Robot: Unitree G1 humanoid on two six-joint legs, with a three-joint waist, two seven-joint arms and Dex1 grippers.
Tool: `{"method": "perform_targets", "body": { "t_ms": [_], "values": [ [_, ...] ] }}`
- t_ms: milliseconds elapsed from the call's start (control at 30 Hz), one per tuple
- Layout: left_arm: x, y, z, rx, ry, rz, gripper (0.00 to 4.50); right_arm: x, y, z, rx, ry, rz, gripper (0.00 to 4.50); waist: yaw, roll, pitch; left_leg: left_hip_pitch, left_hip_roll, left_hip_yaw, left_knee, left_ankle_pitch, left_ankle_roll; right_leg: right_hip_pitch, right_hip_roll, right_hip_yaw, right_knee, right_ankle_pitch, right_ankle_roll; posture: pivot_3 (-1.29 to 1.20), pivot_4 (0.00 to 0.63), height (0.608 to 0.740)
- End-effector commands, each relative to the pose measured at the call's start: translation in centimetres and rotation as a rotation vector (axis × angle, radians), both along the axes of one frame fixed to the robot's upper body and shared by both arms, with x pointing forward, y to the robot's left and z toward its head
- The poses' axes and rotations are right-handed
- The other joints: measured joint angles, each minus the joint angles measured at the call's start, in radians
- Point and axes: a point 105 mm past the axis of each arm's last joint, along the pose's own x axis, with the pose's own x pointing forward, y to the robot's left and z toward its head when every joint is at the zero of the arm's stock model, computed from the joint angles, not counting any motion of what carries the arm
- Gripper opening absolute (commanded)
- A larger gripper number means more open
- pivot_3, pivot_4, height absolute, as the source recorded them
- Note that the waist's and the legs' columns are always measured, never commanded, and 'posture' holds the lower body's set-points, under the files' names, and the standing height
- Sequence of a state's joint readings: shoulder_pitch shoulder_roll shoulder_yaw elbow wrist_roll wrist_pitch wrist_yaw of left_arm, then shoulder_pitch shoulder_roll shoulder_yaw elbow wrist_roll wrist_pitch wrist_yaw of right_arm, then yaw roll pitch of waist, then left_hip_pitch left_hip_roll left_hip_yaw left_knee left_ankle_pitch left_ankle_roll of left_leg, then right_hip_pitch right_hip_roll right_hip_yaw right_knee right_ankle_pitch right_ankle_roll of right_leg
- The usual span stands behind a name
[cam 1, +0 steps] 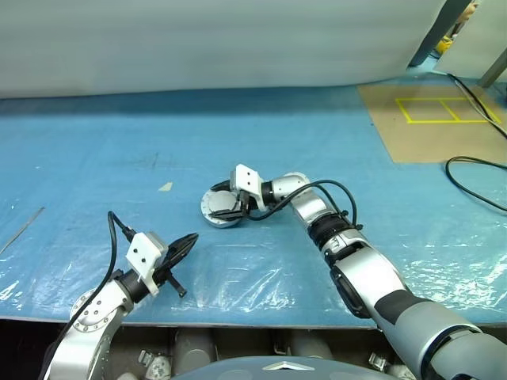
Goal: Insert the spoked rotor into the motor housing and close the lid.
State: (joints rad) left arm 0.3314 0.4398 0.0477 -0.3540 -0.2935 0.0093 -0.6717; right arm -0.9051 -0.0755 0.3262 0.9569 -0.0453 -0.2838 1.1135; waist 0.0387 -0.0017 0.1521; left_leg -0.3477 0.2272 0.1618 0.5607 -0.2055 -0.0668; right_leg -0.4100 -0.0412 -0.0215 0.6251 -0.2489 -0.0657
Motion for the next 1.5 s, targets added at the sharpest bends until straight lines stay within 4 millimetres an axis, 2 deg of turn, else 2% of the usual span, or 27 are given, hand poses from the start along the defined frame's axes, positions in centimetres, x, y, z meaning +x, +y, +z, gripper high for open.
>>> {"method": "perform_targets", "body": {
  "t_ms": [33, 367, 567, 667, 833, 1100, 1200, 1500],
  "values": [
    [0.0, 0.3, 0.8, 0.002, -0.027, 0.001, 0.0, 0.0, -0.8, -1.8, -0.093, 0.018, -0.009, 2.98, 0.0, 0.0, 0.0, 0.001, 0.0, 0.0, 0.0, 0.0, 0.0, 0.001, 0.0, 0.0, 0.0, 0.0, 0.0, 0.0, 0.15, 0.74],
    [0.3, 0.4, 0.8, 0.005, -0.034, 0.005, 0.0, 0.5, -1.6, -3.7, -0.204, 0.039, -0.063, 2.98, 0.0, 0.002, -0.001, 0.007, 0.0, 0.0, 0.0, 0.0, 0.0, 0.007, 0.0, 0.0, 0.0, 0.0, 0.0, 0.0, 0.15, 0.74],
    [0.6, 0.4, 1.0, 0.007, -0.041, 0.006, 0.0, 0.5, -0.7, -3.0, -0.093, 0.097, -0.093, 2.98, 0.001, 0.003, -0.002, 0.012, 0.0, 0.0, 0.0, 0.0, 0.0, 0.011, 0.0, 0.001, 0.001, 0.001, -0.001, 0.0, 0.15, 0.74],
    [0.7, 0.4, 1.0, 0.007, -0.044, 0.004, 0.0, 0.5, -0.6, -3.2, -0.072, 0.096, -0.117, 2.98, -0.001, 0.003, -0.002, 0.012, 0.0, 0.0, 0.0, 0.0, 0.0, 0.011, 0.0, 0.001, 0.001, 0.001, -0.001, 0.0, 0.15, 0.74],
    [1.0, 0.4, 1.1, 0.008, -0.05, 0.002, 0.0, 0.5, -1.3, -4.4, -0.1, 0.077, -0.145, 2.98, -0.002, 0.004, -0.002, 0.012, 0.001, 0.0, 0.0, 0.0, 0.0, 0.011, 0.0, 0.001, 0.001, 0.001, -0.002, 0.0, 0.15, 0.74],
    [1.3, 0.5, 1.3, 0.01, -0.062, 0.003, 0.0, 0.3, -1.5, -4.9, -0.143, 0.08, -0.123, 2.98, -0.001, 0.005, -0.002, 0.013, 0.001, 0.0, 0.0, 0.0, 0.0, 0.011, 0.0, 0.001, 0.001, 0.001, -0.002, 0.0, 0.15, 0.74],
    [2.3, 0.8, 2.0, -0.012, -0.085, 0.032, 0.0, -0.4, -1.7, -5.3, -0.164, 0.131, -0.083, 2.98, 0.0, 0.006, -0.003, 0.013, 0.0, 0.0, 0.0, 0.0, 0.0, 0.011, 0.0, 0.001, 0.001, 0.001, -0.002, 0.0, 0.15, 0.74],
    [3.0, 0.2, 1.8, 0.0, -0.091, -0.004, 0.0, -0.7, -1.3, -4.5, -0.083, 0.19, -0.068, 2.98, 0.0, 0.007, -0.004, 0.009, 0.0, 0.001, -0.002, 0.0, 0.0, 0.007, 0.0, 0.001, -0.003, 0.001, -0.002, 0.0, 0.15, 0.74]
  ]
}}
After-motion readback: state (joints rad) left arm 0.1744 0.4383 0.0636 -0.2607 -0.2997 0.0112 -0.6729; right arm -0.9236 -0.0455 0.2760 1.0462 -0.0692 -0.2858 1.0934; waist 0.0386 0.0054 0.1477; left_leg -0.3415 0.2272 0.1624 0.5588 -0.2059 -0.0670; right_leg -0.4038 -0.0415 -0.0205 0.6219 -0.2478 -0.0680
